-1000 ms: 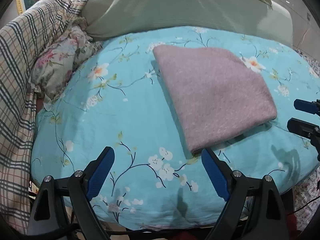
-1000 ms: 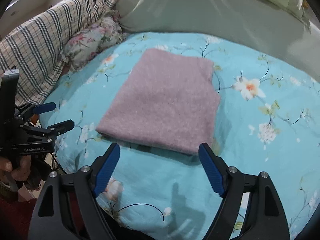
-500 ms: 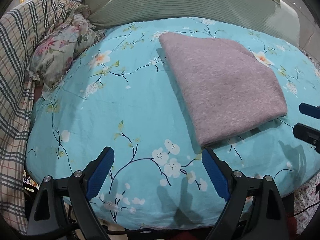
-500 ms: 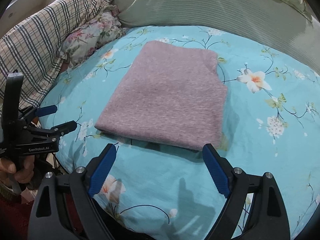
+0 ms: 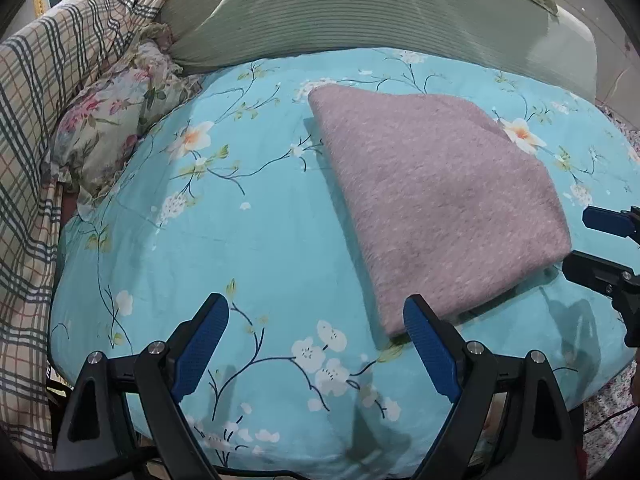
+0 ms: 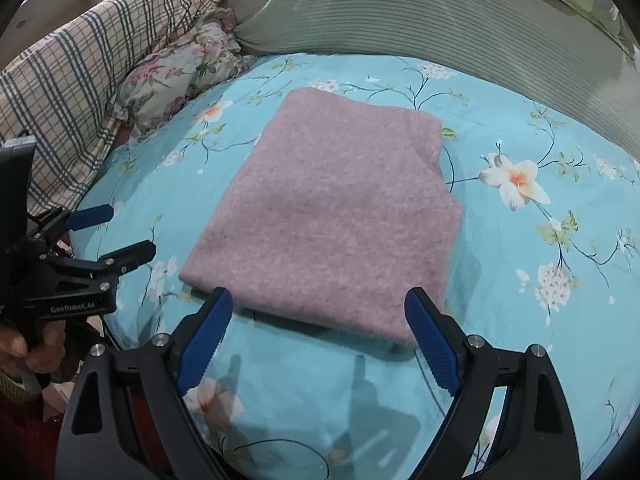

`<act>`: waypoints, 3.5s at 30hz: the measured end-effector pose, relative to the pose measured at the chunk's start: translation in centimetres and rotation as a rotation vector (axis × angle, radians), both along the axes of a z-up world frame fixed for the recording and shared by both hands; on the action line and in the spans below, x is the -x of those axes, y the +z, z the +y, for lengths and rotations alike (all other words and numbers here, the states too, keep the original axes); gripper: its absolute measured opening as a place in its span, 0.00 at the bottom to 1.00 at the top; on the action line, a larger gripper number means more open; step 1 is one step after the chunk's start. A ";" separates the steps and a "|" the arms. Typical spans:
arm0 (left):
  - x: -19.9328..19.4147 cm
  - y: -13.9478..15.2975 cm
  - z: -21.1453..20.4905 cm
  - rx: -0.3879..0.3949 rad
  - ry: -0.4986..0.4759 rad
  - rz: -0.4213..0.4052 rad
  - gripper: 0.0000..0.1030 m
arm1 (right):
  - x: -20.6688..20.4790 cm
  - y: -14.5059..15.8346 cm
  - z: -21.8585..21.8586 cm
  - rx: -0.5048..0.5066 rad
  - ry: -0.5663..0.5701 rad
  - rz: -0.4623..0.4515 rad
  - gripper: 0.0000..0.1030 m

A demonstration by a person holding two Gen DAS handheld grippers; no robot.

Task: Fold small clothes

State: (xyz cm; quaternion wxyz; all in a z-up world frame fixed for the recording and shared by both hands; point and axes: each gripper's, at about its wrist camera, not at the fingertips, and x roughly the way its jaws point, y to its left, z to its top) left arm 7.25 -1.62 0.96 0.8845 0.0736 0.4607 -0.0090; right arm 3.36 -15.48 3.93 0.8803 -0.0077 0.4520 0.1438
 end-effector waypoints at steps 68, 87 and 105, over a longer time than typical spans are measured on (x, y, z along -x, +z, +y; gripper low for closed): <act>0.2 1.6 -2.3 0.046 -0.020 -0.025 0.87 | -0.6 -0.3 -2.7 -0.035 -0.012 0.022 0.86; 0.7 2.3 -2.3 0.052 -0.026 -0.045 0.87 | -0.6 0.1 -2.7 -0.038 -0.010 0.016 0.86; 0.7 2.5 -2.5 0.052 -0.028 -0.047 0.87 | -0.6 0.3 -2.7 -0.041 -0.010 0.014 0.86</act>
